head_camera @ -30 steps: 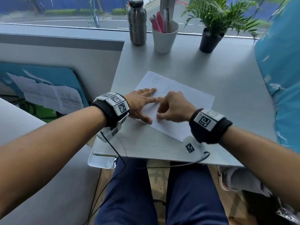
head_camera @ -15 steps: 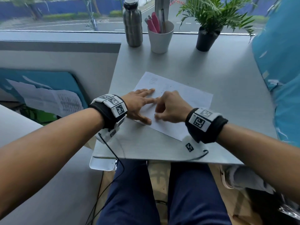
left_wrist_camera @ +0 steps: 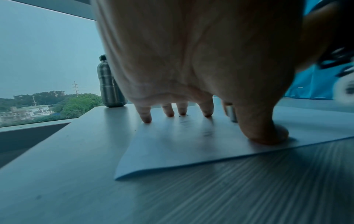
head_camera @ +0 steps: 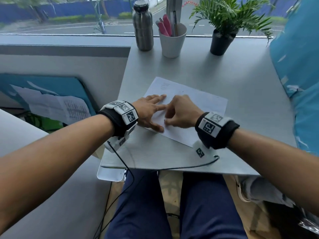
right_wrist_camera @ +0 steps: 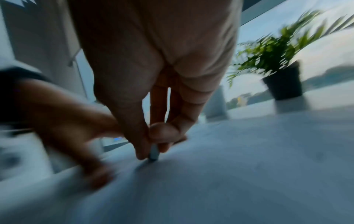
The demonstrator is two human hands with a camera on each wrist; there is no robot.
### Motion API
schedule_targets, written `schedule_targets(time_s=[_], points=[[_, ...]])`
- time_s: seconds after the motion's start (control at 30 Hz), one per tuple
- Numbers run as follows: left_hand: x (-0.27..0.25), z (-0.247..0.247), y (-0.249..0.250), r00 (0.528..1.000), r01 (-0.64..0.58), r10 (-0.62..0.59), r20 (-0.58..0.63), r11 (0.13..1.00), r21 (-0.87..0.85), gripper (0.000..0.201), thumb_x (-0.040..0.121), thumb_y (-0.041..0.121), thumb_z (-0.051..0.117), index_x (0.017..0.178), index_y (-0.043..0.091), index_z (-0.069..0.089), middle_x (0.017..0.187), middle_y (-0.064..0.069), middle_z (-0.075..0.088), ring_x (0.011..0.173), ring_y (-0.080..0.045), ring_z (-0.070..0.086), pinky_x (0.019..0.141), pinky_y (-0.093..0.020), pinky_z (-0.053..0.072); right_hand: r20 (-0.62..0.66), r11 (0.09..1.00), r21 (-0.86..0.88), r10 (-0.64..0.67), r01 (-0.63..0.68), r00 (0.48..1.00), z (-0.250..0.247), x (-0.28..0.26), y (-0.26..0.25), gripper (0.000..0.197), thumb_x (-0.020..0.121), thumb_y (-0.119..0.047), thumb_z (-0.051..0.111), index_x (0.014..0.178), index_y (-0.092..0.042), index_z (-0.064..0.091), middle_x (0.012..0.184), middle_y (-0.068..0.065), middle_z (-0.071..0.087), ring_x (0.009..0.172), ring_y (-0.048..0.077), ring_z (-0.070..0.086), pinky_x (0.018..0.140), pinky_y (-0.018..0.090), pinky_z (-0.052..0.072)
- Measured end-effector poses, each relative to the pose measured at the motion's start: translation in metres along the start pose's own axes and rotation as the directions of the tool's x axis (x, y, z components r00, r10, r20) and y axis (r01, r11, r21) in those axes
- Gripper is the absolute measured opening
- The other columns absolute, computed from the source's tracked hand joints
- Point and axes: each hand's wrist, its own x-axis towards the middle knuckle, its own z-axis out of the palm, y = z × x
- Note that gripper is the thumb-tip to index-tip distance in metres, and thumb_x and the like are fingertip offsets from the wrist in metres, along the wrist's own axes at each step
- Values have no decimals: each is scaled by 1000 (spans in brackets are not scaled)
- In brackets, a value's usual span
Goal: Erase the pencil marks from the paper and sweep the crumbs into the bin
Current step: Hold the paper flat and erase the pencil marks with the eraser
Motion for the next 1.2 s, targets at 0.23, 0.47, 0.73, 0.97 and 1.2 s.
schedule_targets(time_s=[0.23, 0.47, 0.73, 0.97, 1.2], points=[[-1, 0, 2, 1000, -1, 1, -4, 1000, -17, 103, 74, 74, 60, 153, 41, 4, 162, -1, -16, 149, -23, -9, 121, -42, 4, -40, 999, 17, 47, -47, 998, -5, 5, 5, 4, 67, -17, 75, 65, -14, 76, 60, -1, 69, 57, 11, 58, 62, 13, 44], [-2, -3, 4, 1000, -12, 13, 6, 1000, -15, 103, 75, 72, 61, 154, 38, 5, 162, -2, -16, 149, -23, -9, 121, -40, 3, -40, 997, -5, 73, -73, 997, -12, 11, 8, 9, 69, -19, 76, 74, -12, 79, 67, 0, 71, 63, 11, 62, 58, 9, 37], [-1, 0, 1, 1000, -13, 13, 9, 999, -48, 106, 73, 73, 63, 153, 40, 1, 162, -1, -16, 149, -22, -10, 121, -43, 4, -25, 998, 27, 57, -57, 998, -6, 9, 2, 7, 67, -20, 78, 71, -14, 78, 68, 1, 72, 64, 10, 62, 60, 14, 38], [1, 0, 0, 1000, -13, 13, 7, 1000, -16, 107, 73, 74, 61, 154, 38, 0, 162, 0, -15, 149, -22, -9, 121, -43, 5, -64, 997, 32, 74, -72, 995, -10, 12, 6, 8, 70, -20, 77, 74, -13, 79, 71, 4, 73, 64, 9, 57, 67, 16, 40], [3, -1, 0, 1000, -10, 10, 15, 1000, -5, 112, 73, 75, 60, 154, 33, -4, 162, 1, -16, 149, -21, -9, 121, -45, 7, -70, 996, 17, 85, -84, 994, -12, 15, 7, 11, 69, -24, 79, 75, -15, 79, 72, 3, 73, 65, 9, 56, 64, 16, 36]])
